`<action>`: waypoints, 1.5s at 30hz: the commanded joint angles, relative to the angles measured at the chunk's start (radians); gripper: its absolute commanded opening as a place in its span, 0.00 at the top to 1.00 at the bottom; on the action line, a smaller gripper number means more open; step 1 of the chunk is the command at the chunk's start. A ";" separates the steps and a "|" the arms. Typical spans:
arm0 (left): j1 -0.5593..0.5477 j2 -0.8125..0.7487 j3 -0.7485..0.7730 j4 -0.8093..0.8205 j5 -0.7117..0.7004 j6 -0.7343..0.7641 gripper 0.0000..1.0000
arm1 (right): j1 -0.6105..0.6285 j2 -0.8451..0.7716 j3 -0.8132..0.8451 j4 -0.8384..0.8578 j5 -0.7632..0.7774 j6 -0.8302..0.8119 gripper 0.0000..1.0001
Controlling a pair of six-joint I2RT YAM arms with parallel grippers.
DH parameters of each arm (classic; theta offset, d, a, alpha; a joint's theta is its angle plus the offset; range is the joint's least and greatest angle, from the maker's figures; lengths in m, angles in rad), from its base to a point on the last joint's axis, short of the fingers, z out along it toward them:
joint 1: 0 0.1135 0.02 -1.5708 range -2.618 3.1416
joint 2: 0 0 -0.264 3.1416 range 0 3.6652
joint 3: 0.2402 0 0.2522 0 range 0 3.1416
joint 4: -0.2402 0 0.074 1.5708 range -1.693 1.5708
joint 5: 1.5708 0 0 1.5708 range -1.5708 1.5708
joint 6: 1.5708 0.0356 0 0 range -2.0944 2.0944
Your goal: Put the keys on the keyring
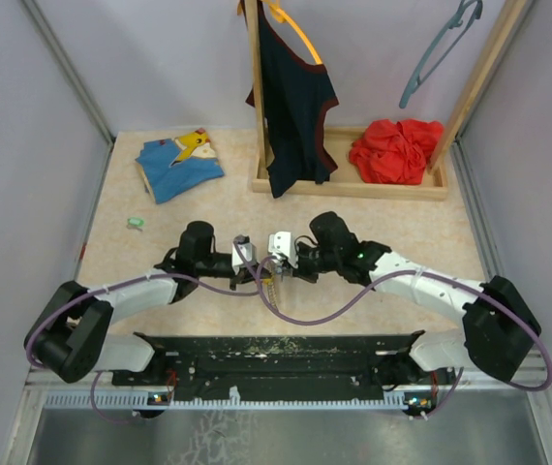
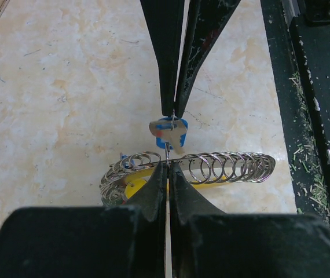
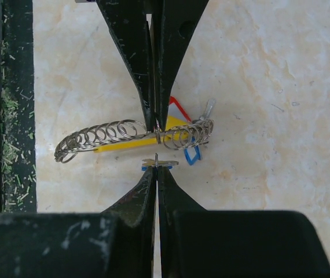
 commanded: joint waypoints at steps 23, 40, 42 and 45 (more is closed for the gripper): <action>-0.018 -0.028 -0.013 0.033 0.033 0.052 1.00 | -0.007 0.062 0.083 0.016 -0.046 -0.008 1.00; -0.020 -0.018 -0.003 0.020 0.034 0.045 1.00 | -0.006 0.062 0.091 0.024 -0.061 0.012 1.00; -0.021 -0.017 -0.001 0.020 0.029 0.043 1.00 | -0.006 0.062 0.095 0.020 -0.068 0.009 1.00; -0.021 -0.016 -0.001 0.017 0.016 0.041 1.00 | -0.006 0.062 0.094 0.014 -0.065 0.009 1.00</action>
